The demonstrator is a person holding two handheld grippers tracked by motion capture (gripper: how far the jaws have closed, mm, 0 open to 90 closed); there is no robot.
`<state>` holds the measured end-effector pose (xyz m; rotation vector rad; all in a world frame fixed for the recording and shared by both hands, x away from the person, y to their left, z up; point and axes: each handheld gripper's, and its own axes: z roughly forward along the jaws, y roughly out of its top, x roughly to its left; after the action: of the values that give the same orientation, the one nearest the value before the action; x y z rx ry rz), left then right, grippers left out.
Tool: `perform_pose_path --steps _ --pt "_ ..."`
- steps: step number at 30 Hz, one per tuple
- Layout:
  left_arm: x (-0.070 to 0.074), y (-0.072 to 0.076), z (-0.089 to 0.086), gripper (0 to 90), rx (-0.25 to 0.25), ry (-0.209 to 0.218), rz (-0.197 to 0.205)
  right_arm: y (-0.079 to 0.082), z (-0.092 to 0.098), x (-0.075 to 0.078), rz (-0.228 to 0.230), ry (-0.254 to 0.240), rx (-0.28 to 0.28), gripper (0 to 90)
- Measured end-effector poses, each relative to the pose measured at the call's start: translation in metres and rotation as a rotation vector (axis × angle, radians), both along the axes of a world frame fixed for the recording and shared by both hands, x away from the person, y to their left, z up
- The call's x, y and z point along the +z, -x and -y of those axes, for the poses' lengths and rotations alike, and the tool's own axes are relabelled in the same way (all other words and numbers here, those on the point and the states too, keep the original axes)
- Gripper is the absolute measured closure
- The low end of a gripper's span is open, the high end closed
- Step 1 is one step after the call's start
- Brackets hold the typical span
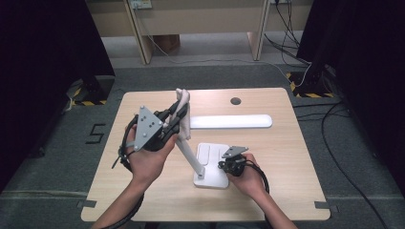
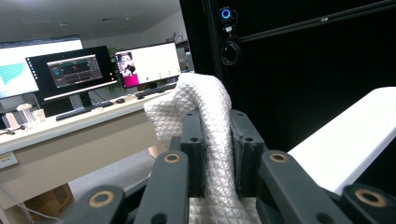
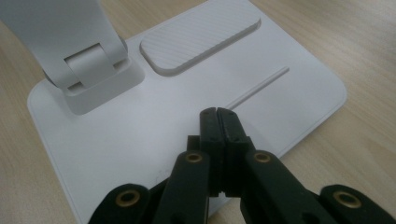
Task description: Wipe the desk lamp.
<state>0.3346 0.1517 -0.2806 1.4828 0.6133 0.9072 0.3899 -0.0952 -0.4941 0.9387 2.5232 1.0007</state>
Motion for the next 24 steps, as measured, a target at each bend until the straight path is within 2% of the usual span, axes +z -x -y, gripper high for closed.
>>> perform_pose_path --steps 4,11,12,13,24 --pt "0.000 -0.001 0.003 78.0 0.007 -0.016 0.011 0.000 0.000 0.000 -0.003 -0.005 -0.004 90.0" --pt "0.000 0.000 0.006 78.0 0.000 -0.007 0.002 0.000 0.000 0.000 -0.001 -0.003 -0.003 90.0" --pt "0.000 0.000 0.006 78.0 0.008 -0.018 0.010 0.000 0.000 0.000 -0.001 -0.003 -0.003 90.0" --pt "0.000 -0.001 0.007 78.0 -0.001 -0.010 0.003 0.000 0.000 0.000 -0.001 -0.003 -0.003 90.0" --pt "0.002 0.000 0.016 78.0 -0.009 -0.030 0.002 0.000 0.000 0.000 0.000 -0.004 0.000 90.0"
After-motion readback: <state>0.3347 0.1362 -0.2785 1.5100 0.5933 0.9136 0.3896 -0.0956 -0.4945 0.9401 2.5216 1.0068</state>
